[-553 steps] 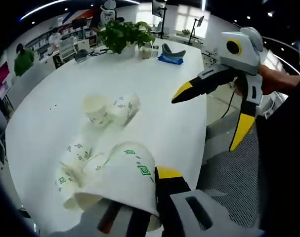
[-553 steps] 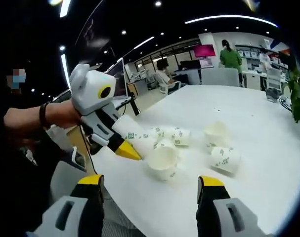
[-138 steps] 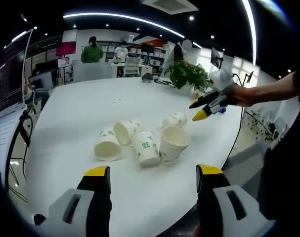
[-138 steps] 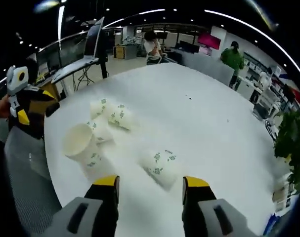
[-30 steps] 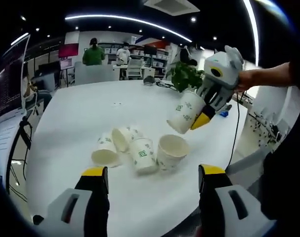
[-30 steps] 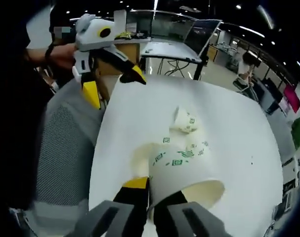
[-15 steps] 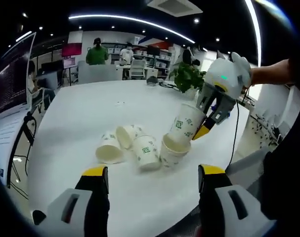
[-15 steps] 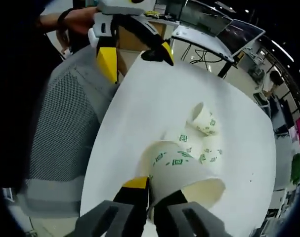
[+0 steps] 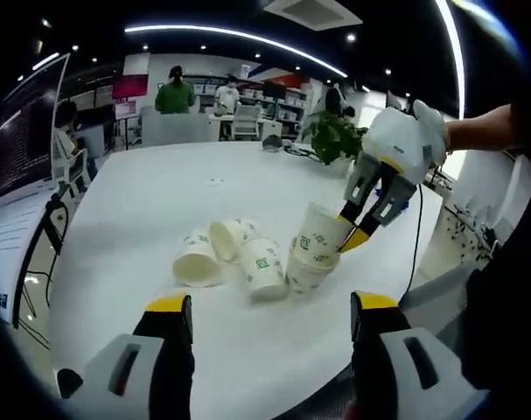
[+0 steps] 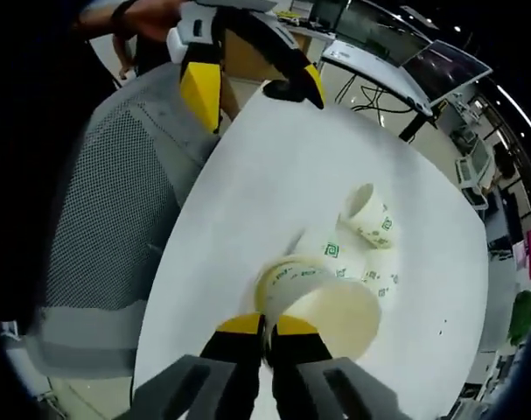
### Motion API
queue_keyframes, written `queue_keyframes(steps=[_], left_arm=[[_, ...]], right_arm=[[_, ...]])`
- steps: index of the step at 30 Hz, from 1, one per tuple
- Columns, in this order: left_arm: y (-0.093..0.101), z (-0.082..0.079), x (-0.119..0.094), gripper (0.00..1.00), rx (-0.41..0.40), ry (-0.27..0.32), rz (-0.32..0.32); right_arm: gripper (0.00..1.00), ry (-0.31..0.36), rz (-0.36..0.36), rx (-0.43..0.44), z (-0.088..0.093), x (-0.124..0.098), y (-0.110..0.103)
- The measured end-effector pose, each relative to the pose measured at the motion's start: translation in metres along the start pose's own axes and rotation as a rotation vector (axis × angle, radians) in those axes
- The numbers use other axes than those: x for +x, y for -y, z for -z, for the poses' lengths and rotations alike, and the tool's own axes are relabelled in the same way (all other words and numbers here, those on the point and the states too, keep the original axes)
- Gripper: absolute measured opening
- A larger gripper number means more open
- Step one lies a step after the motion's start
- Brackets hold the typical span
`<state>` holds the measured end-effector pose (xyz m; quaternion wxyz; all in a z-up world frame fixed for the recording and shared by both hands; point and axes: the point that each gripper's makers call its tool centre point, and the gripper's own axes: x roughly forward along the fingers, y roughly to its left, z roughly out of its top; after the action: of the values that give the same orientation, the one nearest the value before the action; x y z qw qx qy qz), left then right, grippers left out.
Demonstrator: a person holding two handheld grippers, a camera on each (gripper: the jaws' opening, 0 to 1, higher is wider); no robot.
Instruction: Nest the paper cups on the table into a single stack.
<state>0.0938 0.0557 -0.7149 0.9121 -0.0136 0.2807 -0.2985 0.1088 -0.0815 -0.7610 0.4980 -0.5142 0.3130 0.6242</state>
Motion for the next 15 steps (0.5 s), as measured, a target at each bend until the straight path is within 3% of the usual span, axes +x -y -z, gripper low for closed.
queue_keyframes(steps=[15], left_arm=[[-0.0014, 0.0034, 0.0001, 0.72, -0.009, -0.003, -0.005]], right_arm=[[0.05, -0.01, 0.009, -0.008, 0.001, 0.0052, 0.0033]])
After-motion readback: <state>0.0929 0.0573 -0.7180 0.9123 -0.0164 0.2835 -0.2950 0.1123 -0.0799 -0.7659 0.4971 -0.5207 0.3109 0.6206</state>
